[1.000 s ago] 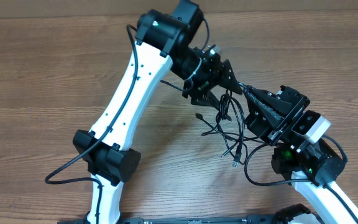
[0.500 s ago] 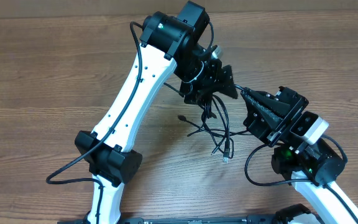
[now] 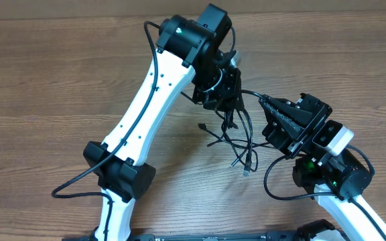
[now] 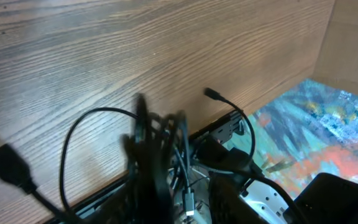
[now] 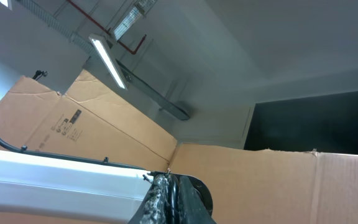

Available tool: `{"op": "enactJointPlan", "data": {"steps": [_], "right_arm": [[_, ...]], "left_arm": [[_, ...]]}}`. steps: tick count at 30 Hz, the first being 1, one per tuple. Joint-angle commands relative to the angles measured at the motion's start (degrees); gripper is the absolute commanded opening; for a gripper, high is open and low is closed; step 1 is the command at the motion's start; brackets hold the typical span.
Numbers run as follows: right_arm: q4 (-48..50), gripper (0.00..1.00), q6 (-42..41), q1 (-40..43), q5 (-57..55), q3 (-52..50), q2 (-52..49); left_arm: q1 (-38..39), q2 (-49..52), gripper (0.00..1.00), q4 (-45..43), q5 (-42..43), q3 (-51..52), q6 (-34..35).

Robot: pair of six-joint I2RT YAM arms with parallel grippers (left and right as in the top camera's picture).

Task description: Untangle cables

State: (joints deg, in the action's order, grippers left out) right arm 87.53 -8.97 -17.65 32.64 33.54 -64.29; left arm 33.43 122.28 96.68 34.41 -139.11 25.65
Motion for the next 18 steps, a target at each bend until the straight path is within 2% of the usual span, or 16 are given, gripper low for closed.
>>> {"op": "enactJointPlan", "data": {"steps": [1, 4, 12, 18], "right_arm": [[2.84, 0.04, 0.09, 0.2, -0.83, 0.72, 0.24], [2.82, 0.04, 0.09, 0.2, -0.83, 0.72, 0.24], [2.12, 0.04, 0.0, 0.2, 1.2, 0.72, 0.24], [-0.02, 0.04, -3.96, 0.2, 4.17, 0.72, 0.24]], "left_arm": [[1.18, -0.48, 0.19, 0.13, -3.17, -0.87, -1.9], [1.68, -0.48, 0.05, 0.13, -3.98, -0.87, -1.9], [1.03, -0.48, 0.04, 0.13, -3.93, -0.87, -1.77], [-4.5, -0.48, 0.04, 0.13, -4.04, -0.87, 0.04]]}}
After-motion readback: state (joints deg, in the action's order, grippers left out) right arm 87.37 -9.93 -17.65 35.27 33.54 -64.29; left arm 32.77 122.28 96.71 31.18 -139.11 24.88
